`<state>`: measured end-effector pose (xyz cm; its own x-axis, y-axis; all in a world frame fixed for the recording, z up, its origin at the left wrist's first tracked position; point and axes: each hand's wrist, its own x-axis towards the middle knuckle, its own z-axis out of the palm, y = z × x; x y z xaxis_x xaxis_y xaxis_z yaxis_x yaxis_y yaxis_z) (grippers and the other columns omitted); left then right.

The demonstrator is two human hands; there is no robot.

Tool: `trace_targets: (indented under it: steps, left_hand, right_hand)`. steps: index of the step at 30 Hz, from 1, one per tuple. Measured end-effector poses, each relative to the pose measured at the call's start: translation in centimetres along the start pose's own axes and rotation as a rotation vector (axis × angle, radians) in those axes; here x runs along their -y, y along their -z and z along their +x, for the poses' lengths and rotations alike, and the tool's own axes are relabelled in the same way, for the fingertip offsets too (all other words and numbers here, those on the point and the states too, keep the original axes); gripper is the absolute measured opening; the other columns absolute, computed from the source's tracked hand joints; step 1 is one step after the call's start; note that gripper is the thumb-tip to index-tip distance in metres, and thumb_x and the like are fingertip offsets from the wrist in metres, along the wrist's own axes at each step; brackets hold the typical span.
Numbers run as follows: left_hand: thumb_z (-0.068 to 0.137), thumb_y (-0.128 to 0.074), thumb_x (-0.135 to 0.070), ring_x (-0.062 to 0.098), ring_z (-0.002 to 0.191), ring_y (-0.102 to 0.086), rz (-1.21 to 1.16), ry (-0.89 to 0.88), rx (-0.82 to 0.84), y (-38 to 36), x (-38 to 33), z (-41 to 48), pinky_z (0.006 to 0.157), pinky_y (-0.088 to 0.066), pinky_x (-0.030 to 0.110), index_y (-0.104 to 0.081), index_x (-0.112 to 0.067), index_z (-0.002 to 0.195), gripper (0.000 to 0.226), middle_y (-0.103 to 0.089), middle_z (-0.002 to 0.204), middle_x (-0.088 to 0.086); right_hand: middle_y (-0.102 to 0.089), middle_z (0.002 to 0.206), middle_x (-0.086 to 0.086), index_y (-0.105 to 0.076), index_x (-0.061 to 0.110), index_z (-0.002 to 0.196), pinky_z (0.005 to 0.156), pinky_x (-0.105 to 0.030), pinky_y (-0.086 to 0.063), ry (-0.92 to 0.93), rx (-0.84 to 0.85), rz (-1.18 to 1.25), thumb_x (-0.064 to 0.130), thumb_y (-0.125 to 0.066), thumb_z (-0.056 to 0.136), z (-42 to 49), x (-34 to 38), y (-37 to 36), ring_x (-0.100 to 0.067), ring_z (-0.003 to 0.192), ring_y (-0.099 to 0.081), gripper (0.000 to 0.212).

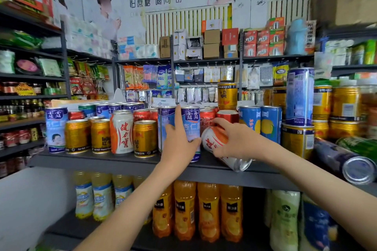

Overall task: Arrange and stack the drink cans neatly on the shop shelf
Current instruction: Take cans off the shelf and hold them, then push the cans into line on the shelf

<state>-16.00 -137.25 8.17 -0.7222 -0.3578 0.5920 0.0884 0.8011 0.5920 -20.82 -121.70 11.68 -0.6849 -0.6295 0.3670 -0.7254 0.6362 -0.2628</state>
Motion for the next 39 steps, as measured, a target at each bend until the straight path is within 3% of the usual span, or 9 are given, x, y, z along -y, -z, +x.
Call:
trace_targets:
  steps: [5, 9, 13, 17, 19, 22, 27, 33, 39]
  left_hand:
    - [0.089, -0.063, -0.028, 0.026, 0.091, -0.059, 0.063, -0.077, -0.002, -0.7, 0.2, 0.3, 0.073, -0.039, 0.027, 0.022, -0.042, 0.143, 0.101, -0.038, 0.13, 0.015]
    - [0.087, -0.065, -0.03, 0.027, 0.117, -0.044, 0.24, -0.149, -0.05, -0.9, 0.1, 0.7, 0.09, -0.04, 0.03, 0.02, -0.027, 0.147, 0.105, -0.027, 0.138, 0.014]
    - [0.083, -0.065, -0.043, 0.029, 0.14, -0.011, 0.576, -0.326, -0.164, 0.4, 0.0, 1.2, 0.113, -0.015, 0.038, 0.0, -0.012, 0.15, 0.098, -0.01, 0.154, 0.012]
    - [0.082, -0.058, -0.055, 0.025, 0.144, 0.005, 0.738, -0.348, -0.082, 1.7, 0.1, 2.1, 0.112, 0.007, 0.052, 0.0, -0.02, 0.15, 0.097, -0.008, 0.156, 0.002]
    - [0.081, -0.055, -0.058, 0.023, 0.144, 0.008, 0.762, -0.352, -0.05, 1.9, 0.2, 2.4, 0.11, 0.011, 0.055, 0.001, -0.021, 0.15, 0.097, -0.009, 0.156, 0.0]
    - [0.082, -0.05, -0.063, 0.022, 0.144, 0.007, 0.752, -0.352, -0.017, 2.1, 0.0, 2.6, 0.109, 0.014, 0.056, -0.002, -0.022, 0.15, 0.093, -0.011, 0.155, -0.001]
    - [0.082, -0.044, -0.068, 0.016, 0.143, -0.007, 0.676, -0.379, 0.072, 3.5, -1.1, 4.0, 0.109, 0.015, 0.053, -0.021, -0.03, 0.146, 0.078, -0.026, 0.15, -0.007]
    - [0.085, -0.046, -0.065, 0.011, 0.135, -0.033, 0.53, -0.428, 0.187, 5.7, -2.9, 7.6, 0.115, 0.005, 0.046, -0.038, -0.037, 0.136, 0.06, -0.041, 0.143, -0.01]
    - [0.064, -0.033, -0.082, 0.01, 0.124, -0.045, 0.431, -0.434, 0.384, 5.6, -3.8, 11.0, 0.112, -0.021, 0.042, -0.045, -0.046, 0.128, 0.075, -0.051, 0.134, -0.016]
  right_hand:
    - [-0.04, 0.12, -0.007, -0.019, 0.035, 0.148, 0.082, -0.025, -0.038, -0.031, -0.123, 0.074, 0.038, -0.067, 0.077, 0.0, -0.8, -0.5, -0.02, 0.1, -0.044, 0.086]
    - [-0.041, 0.12, -0.008, -0.022, 0.039, 0.145, 0.079, -0.026, -0.037, -0.02, -0.24, 0.184, 0.035, -0.069, 0.074, 0.1, -1.0, -1.5, -0.021, 0.099, -0.043, 0.085]
    - [-0.032, 0.119, -0.007, -0.015, 0.041, 0.147, 0.084, -0.024, -0.037, -0.018, -0.321, 0.352, 0.027, -0.071, 0.079, 0.5, -0.7, -2.6, -0.021, 0.101, -0.041, 0.089]
    - [-0.035, 0.117, -0.007, -0.024, 0.025, 0.139, 0.079, -0.019, -0.038, -0.017, -0.443, 0.415, 0.016, -0.072, 0.078, 1.3, -0.3, -3.6, -0.022, 0.104, -0.041, 0.079]
    - [-0.038, 0.118, -0.008, -0.025, 0.017, 0.133, 0.085, -0.025, -0.041, -0.024, -0.477, 0.436, 0.01, -0.075, 0.074, 1.9, -0.4, -4.0, -0.024, 0.109, -0.043, 0.078]
    - [-0.042, 0.124, -0.012, -0.025, 0.017, 0.131, 0.09, -0.032, -0.046, -0.034, -0.416, 0.442, 0.013, -0.077, 0.073, 2.5, -0.6, -3.9, -0.026, 0.112, -0.049, 0.078]
    - [-0.043, 0.132, -0.01, -0.025, 0.02, 0.136, 0.085, -0.026, -0.045, 0.024, -0.29, 0.18, 0.028, -0.071, 0.081, 2.5, -0.6, -1.1, -0.021, 0.111, -0.051, 0.073]
    - [-0.053, 0.118, 0.0, -0.046, 0.017, 0.13, 0.083, -0.025, -0.039, 0.03, -0.231, -0.01, 0.038, -0.054, 0.094, 4.2, -0.5, 7.4, -0.014, 0.106, -0.05, 0.043]
    - [-0.058, 0.115, -0.001, -0.057, 0.016, 0.119, 0.093, -0.037, -0.048, -0.081, -0.02, -0.1, 0.04, -0.058, 0.091, 8.1, -2.3, 10.8, -0.016, 0.1, -0.056, 0.037]
